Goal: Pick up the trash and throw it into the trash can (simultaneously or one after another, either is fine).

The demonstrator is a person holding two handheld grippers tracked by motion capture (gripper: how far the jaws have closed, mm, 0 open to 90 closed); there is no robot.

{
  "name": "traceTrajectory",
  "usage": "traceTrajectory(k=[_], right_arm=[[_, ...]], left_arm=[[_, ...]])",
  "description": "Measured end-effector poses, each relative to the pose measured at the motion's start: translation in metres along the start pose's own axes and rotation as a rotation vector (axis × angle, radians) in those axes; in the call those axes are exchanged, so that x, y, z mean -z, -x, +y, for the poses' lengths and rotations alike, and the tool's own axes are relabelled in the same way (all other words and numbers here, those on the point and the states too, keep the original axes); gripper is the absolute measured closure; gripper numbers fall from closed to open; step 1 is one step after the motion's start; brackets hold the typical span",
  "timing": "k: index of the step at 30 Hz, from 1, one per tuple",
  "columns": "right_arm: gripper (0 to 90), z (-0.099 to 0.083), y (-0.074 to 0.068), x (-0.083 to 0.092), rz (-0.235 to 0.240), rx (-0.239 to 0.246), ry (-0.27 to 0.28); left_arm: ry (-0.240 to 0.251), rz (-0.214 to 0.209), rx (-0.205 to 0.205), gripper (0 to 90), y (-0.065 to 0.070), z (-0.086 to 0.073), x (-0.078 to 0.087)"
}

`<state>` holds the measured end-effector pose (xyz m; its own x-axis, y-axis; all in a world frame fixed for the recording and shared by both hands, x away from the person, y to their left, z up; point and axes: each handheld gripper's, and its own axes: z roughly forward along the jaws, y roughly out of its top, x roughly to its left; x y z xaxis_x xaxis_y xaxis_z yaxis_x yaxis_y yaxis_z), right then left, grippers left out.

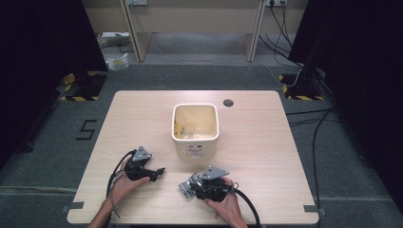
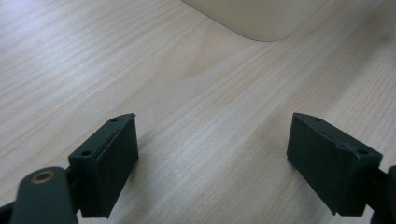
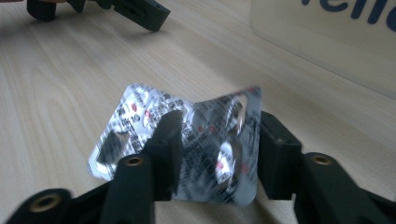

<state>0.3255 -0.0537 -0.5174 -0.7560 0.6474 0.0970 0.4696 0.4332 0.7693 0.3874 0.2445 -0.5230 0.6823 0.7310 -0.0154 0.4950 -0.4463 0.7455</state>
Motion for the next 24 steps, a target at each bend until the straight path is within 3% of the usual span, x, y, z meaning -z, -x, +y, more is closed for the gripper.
traceTrajectory(k=[3, 9, 24], right_arm=[[70.1, 0.001, 0.001, 0.005, 0.002, 0.017, 0.032], [79.8, 0.002, 0.006, 0.014, -0.005, 0.043, 0.088], [82.1, 0.012, 0.019, 0.041, -0.017, 0.064, 0.171]], left_arm=[[-0.001, 0.000, 0.000, 15.4, 0.000, 0.000, 0.000], [0.000, 0.001, 0.000, 15.4, 0.000, 0.000, 0.000], [0.002, 0.002, 0.004, 15.8, 0.000, 0.000, 0.000]])
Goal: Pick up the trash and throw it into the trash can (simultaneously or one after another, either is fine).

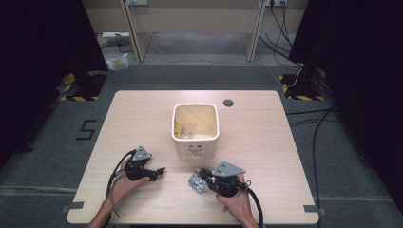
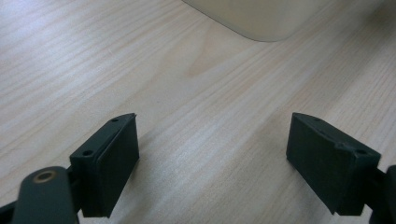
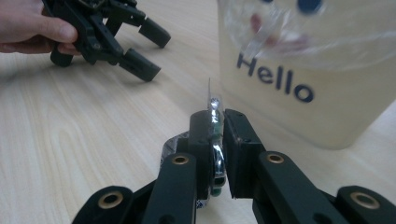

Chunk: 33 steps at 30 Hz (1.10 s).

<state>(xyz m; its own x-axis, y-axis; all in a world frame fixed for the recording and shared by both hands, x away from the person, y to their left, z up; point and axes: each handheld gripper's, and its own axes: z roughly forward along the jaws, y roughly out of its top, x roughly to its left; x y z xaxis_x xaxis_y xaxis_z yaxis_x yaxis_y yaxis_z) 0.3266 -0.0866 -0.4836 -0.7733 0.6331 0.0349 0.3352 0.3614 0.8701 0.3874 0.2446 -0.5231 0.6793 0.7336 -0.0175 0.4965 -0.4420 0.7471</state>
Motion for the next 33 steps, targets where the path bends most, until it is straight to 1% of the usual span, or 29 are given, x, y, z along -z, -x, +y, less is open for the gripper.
traceTrajectory(k=[5, 6, 9, 10, 16, 17, 20, 28, 31, 33], right_arm=[[82.0, 0.011, 0.003, 0.018, -0.023, 0.019, 0.046], [82.1, 0.013, 0.005, 0.022, -0.033, 0.019, 0.058], [82.0, 0.017, 0.009, 0.032, -0.045, 0.019, 0.076], [82.0, 0.018, 0.012, 0.035, -0.052, 0.006, 0.083], [82.0, 0.019, 0.020, 0.044, -0.064, -0.009, 0.091], [82.0, 0.021, 0.022, 0.047, -0.065, -0.011, 0.102], [82.0, 0.023, 0.023, 0.051, -0.072, -0.009, 0.105], [82.1, 0.028, 0.026, 0.055, -0.071, -0.011, 0.115], [82.0, 0.031, 0.029, 0.056, -0.071, -0.011, 0.118], [82.0, 0.033, 0.033, 0.057, -0.065, -0.021, 0.121]], left_arm=[[0.002, 0.000, 0.001, 15.7, 0.000, 0.000, 0.000], [0.002, 0.001, 0.001, 15.8, 0.000, 0.000, 0.000], [0.002, 0.001, 0.001, 15.8, 0.000, 0.000, 0.000], [0.002, 0.001, 0.001, 15.7, 0.000, 0.000, 0.000], [0.002, 0.001, 0.001, 15.7, 0.000, 0.000, 0.000], [0.002, 0.001, 0.001, 15.7, 0.000, 0.000, 0.000], [0.002, 0.001, 0.001, 15.7, 0.000, 0.000, 0.000], [0.003, 0.005, 0.006, 15.9, 0.001, 0.000, 0.000], [0.003, 0.006, 0.005, 15.9, 0.001, 0.000, 0.000], [0.003, 0.006, 0.005, 15.9, 0.001, 0.000, 0.000]])
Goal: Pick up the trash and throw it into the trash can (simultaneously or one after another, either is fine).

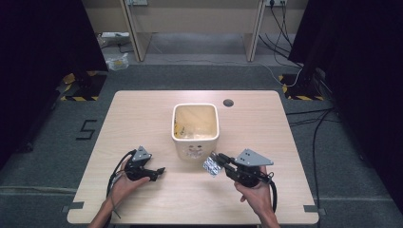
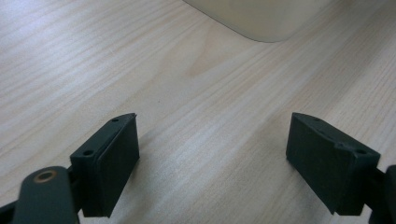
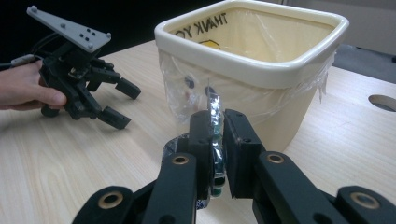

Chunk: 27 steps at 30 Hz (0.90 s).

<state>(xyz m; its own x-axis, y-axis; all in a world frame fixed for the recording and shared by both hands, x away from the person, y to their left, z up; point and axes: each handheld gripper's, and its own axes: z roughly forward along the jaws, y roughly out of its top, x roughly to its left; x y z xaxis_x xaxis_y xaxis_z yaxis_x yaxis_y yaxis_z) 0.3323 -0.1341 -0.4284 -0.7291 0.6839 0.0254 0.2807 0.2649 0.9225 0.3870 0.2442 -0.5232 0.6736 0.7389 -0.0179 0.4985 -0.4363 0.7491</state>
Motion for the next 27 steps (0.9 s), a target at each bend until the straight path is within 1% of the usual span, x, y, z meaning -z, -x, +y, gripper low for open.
traceTrajectory(k=[4, 7, 12, 15, 19, 21, 27], right_arm=[[82.1, 0.005, 0.003, 0.000, 0.007, 0.003, -0.007], [82.1, 0.013, 0.004, 0.001, 0.011, 0.013, -0.009], [82.1, 0.020, 0.005, 0.002, 0.018, 0.021, -0.008], [82.1, 0.027, 0.005, 0.003, 0.023, 0.033, -0.001], [82.1, 0.034, 0.006, 0.003, 0.027, 0.035, 0.003], [82.0, 0.042, 0.007, 0.004, 0.036, 0.034, 0.015], [82.0, 0.051, 0.011, 0.003, 0.048, 0.030, 0.026]], left_arm=[[0.000, 0.000, 0.000, 15.9, 0.000, 0.000, 0.000], [0.000, -0.001, 0.000, 15.9, 0.000, 0.000, 0.000], [0.001, 0.000, 0.001, 16.0, 0.000, 0.000, 0.000], [0.000, -0.001, 0.001, 16.0, 0.000, 0.000, 0.000], [0.000, -0.001, 0.001, 16.0, 0.000, 0.000, 0.000], [0.000, -0.001, 0.001, 16.0, 0.000, 0.000, 0.000], [0.000, -0.001, 0.001, 16.0, 0.000, 0.000, 0.000]])
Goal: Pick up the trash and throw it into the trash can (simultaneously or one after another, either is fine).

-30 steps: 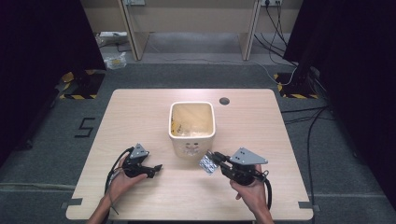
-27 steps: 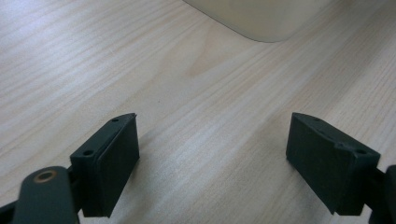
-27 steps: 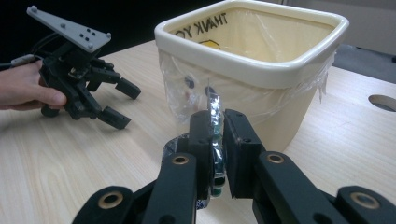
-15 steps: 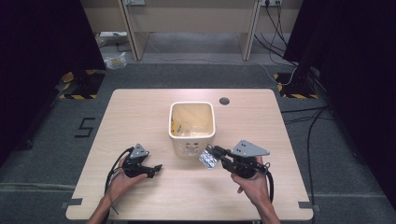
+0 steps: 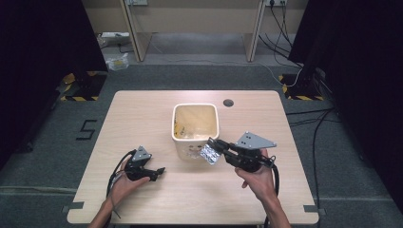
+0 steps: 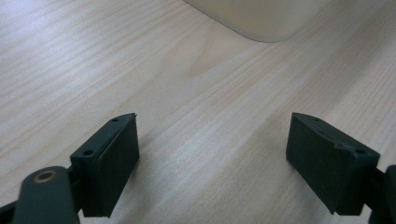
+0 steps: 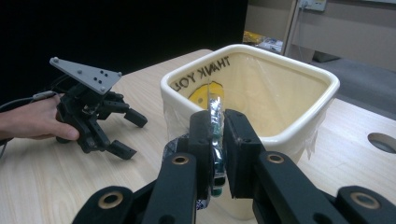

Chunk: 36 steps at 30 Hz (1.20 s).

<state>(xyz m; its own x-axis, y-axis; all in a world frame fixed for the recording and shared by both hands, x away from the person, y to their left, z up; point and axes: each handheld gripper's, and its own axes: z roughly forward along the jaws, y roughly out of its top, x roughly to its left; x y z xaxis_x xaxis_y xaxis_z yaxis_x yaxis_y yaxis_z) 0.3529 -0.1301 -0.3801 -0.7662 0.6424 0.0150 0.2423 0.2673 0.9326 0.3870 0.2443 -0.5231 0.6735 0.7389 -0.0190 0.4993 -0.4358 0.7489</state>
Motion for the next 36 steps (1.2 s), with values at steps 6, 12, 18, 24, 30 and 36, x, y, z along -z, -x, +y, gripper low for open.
traceTrajectory(k=[6, 12, 18, 24, 30, 36], right_arm=[[82.0, 0.010, 0.003, -0.001, 0.012, -0.008, 0.004], [82.0, 0.018, 0.001, -0.002, 0.019, 0.006, 0.010], [82.0, 0.031, 0.004, -0.009, 0.017, 0.002, 0.023], [82.1, 0.044, 0.014, -0.022, 0.001, -0.002, 0.024], [82.1, 0.049, 0.020, -0.032, 0.009, -0.021, 0.022], [82.0, 0.057, 0.028, -0.040, -0.011, -0.037, 0.026]], left_arm=[[0.000, 0.000, 0.000, 16.0, 0.000, 0.000, 0.000], [0.000, 0.000, 0.000, 16.0, 0.000, 0.000, 0.000], [0.000, 0.000, 0.000, 16.0, 0.000, 0.000, 0.000], [0.000, 0.000, 0.000, 16.0, 0.000, 0.000, 0.000], [0.001, 0.000, 0.001, 16.1, 0.000, 0.000, 0.000], [0.001, 0.000, 0.001, 16.1, 0.000, 0.000, 0.000]])
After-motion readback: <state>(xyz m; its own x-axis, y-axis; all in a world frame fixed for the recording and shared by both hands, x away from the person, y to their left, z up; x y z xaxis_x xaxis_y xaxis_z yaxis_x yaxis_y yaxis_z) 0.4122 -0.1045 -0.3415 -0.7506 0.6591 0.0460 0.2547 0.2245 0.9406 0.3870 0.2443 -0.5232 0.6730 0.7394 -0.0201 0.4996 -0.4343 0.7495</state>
